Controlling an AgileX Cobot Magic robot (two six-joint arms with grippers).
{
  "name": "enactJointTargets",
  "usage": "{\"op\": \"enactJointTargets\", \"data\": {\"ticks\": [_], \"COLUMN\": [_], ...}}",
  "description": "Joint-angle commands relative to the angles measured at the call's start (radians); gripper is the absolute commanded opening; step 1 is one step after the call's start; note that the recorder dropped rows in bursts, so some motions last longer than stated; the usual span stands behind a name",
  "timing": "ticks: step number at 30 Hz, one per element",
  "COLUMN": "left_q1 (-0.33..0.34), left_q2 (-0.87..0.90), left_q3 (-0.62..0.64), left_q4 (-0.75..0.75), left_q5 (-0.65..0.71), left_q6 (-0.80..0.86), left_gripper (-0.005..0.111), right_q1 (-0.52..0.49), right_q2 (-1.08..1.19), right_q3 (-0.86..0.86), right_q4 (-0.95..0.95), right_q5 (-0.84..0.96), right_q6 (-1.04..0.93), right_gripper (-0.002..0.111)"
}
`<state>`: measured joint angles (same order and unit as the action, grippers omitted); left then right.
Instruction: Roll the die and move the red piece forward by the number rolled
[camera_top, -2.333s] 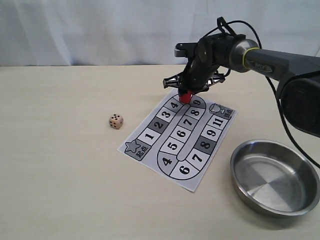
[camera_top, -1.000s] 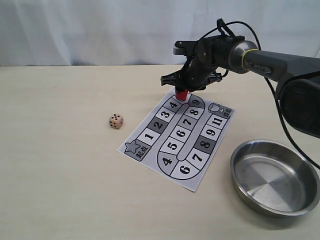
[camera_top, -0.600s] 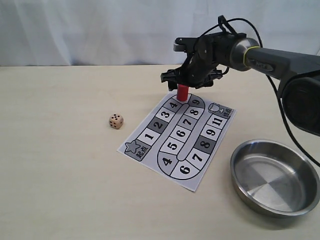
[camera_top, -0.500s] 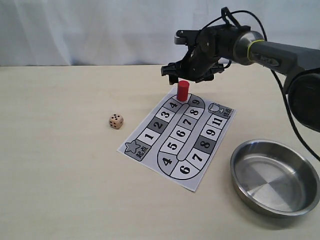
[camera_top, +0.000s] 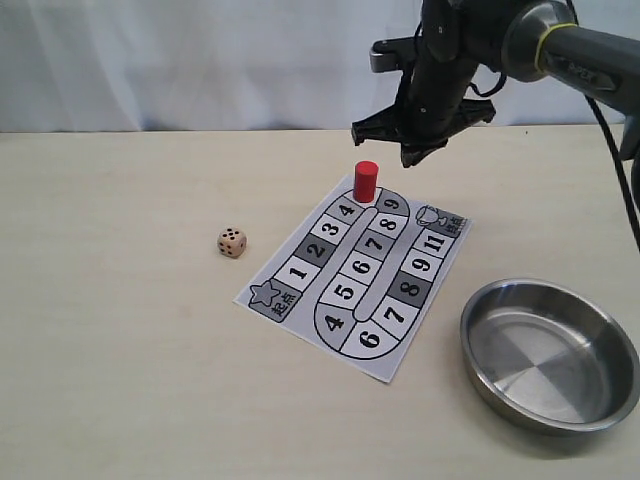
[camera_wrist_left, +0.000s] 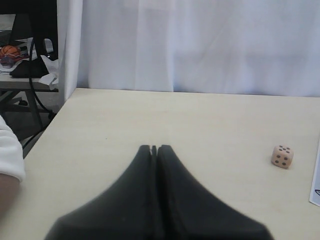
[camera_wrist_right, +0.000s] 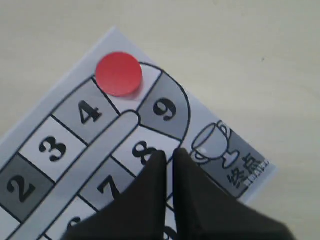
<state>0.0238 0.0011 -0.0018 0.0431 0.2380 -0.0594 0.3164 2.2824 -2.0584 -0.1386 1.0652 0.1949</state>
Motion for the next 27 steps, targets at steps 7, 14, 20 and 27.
{"op": "enactJointTargets", "data": {"ticks": [7,14,20,27], "left_q1": [0.0,0.0,0.0,0.0], "left_q2": [-0.001,-0.001,-0.001,-0.001], "left_q3": [0.002,0.002,0.002,0.002], "left_q4": [0.0,0.0,0.0,0.0], "left_q5": [-0.011,-0.011,-0.011,-0.009], "left_q6": [-0.005,-0.005,-0.005,-0.005], "left_gripper": [0.0,0.0,0.0,0.0], "right_q1": [-0.083,-0.163,-0.212,-0.232], "right_q2": [-0.049,-0.122,-0.193,-0.263], "right_q3": [0.102,0.267,0.401,0.52], "right_q4": [0.129,0.079,0.074,0.08], "right_q5": [0.073,0.035,-0.032,-0.085], "right_q6": [-0.154,-0.158,-0.165,-0.167], "right_gripper": [0.004,0.004,0.004,0.004]}}
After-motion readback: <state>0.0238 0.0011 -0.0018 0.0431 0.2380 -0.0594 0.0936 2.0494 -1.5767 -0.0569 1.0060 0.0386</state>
